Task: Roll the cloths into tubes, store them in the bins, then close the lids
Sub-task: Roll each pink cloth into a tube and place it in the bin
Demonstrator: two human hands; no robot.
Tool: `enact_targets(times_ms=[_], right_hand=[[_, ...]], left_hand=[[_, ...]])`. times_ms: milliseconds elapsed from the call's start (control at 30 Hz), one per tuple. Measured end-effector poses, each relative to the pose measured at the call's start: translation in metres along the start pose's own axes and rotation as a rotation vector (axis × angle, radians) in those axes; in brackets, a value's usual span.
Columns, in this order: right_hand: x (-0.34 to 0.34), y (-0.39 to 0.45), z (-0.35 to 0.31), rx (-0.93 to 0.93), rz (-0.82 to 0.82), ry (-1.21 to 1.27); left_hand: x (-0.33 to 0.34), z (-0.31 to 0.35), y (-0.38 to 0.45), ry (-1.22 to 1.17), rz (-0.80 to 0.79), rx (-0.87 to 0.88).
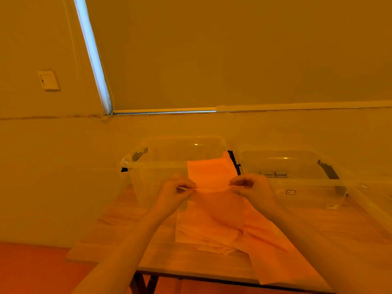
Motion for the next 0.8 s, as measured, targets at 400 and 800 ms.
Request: enact_targets(times_ms=[400,800], right_hand=[[-0.017,0.042,-0.037,0.054,0.127,0.451],[-0.046,0.138,-0.094,-0.093,0.127,0.34]], left_hand=[[-0.021,0.039,0.044,-0.47,0.139,-0.051],[-0.074,0.068,0.12,-0.379,0.269,0.054]])
Point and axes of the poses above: each hand's wrist, its own y-axis towards the middle knuckle, its own x-axis out of the palm, z = x × y, the point moved 4 cm from there along y, towards the middle knuckle, and after that the axes turned 9 degrees about -z, right-handed, at the moved point
